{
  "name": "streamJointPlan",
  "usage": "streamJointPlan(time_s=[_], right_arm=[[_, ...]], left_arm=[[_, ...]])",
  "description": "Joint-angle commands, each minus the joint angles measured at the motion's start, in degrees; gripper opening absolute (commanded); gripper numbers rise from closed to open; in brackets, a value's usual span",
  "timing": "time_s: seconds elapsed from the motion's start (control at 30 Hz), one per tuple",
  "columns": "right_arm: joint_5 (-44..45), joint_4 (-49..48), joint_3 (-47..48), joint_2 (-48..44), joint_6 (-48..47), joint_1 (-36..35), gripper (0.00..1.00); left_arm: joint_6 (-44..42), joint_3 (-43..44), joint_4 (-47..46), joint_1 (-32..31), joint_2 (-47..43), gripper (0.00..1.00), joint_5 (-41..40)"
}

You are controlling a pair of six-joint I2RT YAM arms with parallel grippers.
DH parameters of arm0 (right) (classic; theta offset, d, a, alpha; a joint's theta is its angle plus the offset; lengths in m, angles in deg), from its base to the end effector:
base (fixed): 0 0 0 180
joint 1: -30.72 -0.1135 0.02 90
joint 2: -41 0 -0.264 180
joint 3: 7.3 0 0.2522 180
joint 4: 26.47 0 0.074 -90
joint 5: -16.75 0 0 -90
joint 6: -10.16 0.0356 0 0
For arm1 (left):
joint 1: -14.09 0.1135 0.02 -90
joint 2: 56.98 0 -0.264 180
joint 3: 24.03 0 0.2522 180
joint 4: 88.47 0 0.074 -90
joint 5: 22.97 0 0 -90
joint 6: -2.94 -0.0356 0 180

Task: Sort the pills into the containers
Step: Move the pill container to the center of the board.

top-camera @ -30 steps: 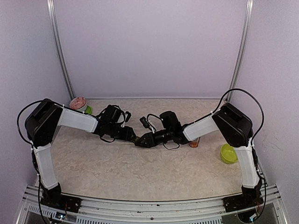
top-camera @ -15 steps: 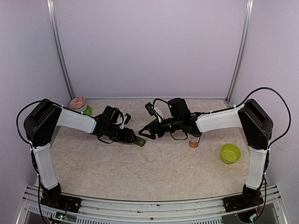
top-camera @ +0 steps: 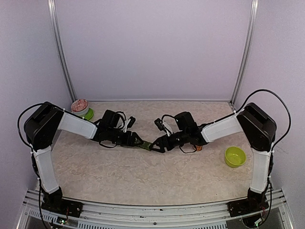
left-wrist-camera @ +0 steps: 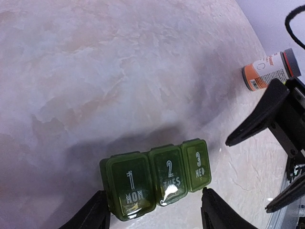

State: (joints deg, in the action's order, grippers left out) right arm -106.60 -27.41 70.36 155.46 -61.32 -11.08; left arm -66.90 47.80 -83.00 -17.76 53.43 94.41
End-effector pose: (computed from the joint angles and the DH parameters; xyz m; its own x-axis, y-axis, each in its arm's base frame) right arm 0.2966 0.2914 0.1420 -0.6964 -0.2668 -0.6662 -0.7042 0.4329 0.5628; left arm 0.3185 -0.2171 0.1302 -0.8127 0.1446 -0.5645 0.4999 0.6708 -0.5479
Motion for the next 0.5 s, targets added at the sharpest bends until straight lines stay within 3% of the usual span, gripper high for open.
streamJointPlan(time_s=[0.0, 0.13, 0.3, 0.47], right_arm=[[-1.79, -1.96, -0.81, -0.11, -2.93, 1.26, 0.74], [-1.97, 1.57, 1.64, 1.02, -10.52, 1.28, 0.75], [1.39, 8.22, 5.96, 2.48, -21.87, 1.28, 0.80], [3.84, 16.47, 11.79, 4.49, -31.56, 1.13, 0.87]], left_arm=[[-0.23, -1.13, -2.98, -2.00, -0.11, 0.64, 4.96], [0.65, -1.85, -5.04, -3.42, 0.28, 0.63, 7.45], [3.35, -3.92, -5.58, -1.92, -1.73, 0.64, 3.18], [4.82, -7.20, -6.51, 0.04, -6.28, 0.74, -0.39]])
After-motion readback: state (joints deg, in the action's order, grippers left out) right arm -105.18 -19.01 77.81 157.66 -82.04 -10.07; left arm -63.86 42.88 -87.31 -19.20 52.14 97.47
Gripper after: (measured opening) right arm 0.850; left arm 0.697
